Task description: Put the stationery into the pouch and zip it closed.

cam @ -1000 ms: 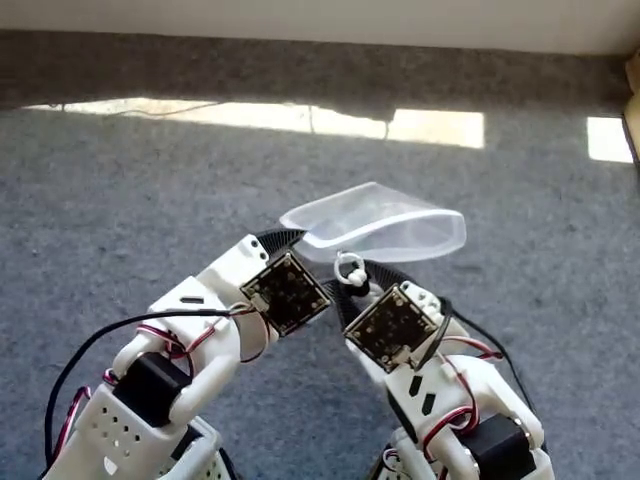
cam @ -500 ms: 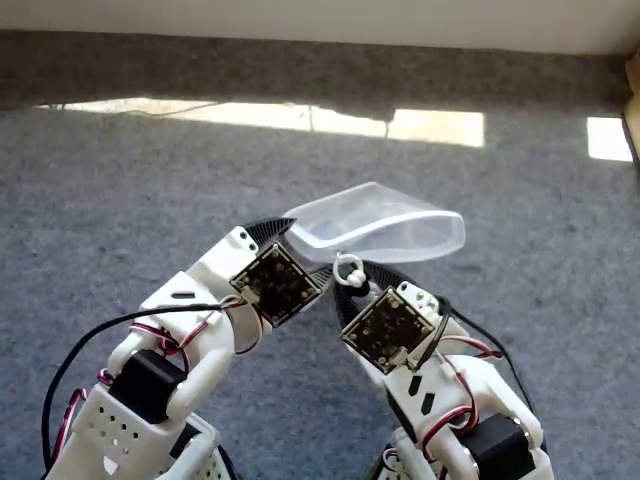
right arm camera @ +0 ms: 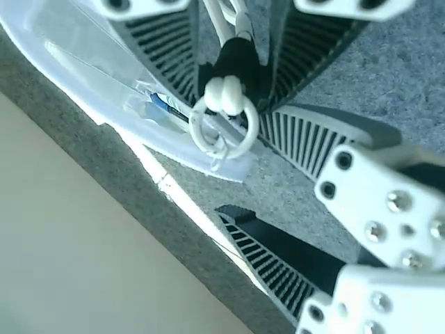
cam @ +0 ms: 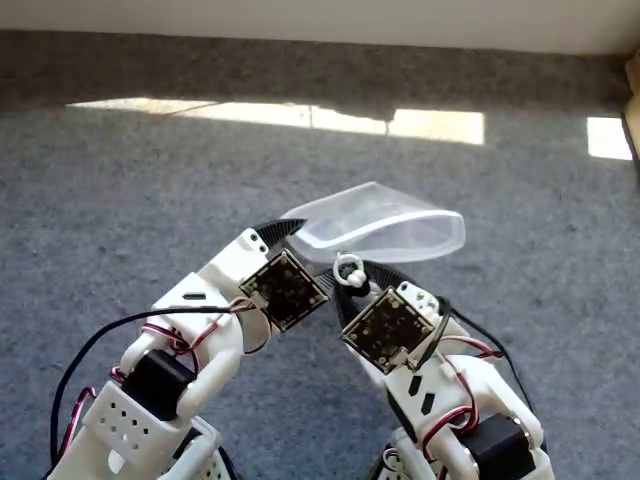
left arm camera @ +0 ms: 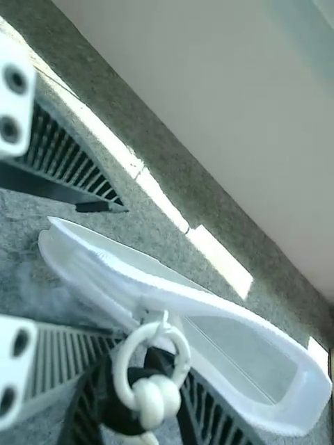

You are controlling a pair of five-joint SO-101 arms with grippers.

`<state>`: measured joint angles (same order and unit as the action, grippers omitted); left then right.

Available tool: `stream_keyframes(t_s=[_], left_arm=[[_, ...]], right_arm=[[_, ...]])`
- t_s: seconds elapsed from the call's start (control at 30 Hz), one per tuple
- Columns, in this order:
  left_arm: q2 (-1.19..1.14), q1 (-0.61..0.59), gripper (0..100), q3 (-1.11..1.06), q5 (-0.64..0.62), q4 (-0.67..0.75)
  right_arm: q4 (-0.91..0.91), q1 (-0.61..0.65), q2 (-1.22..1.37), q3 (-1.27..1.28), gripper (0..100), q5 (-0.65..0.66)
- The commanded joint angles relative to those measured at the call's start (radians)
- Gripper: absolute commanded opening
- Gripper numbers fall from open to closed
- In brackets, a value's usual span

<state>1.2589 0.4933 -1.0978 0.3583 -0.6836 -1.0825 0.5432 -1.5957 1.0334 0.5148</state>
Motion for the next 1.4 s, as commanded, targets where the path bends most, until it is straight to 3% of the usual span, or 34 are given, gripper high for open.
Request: stream_keyframes(t_s=[0.0,0.23,0.4,0.93,1.37], left_arm=[[-0.002,0.045,25,-0.001,0.002,0.026],[-0.001,0.082,25,-0.087,-0.006,0.135],[0.004,0.082,18,-0.119,-0.035,0.19],[0.01,0.085,1,-0.139,-0.037,0.192],[0.012,0.114,1,-0.139,-0.037,0.187]], right_arm=[[-0.005,-0.008,-0.001,-0.01,0.5,0.015],[-0.004,-0.008,-0.005,-0.01,0.5,0.015],[-0.004,-0.008,-0.005,-0.01,0.5,0.015],[0.002,-0.01,-0.005,-0.01,0.5,0.015],[0.002,-0.013,-0.005,-0.013,0.5,0.014]])
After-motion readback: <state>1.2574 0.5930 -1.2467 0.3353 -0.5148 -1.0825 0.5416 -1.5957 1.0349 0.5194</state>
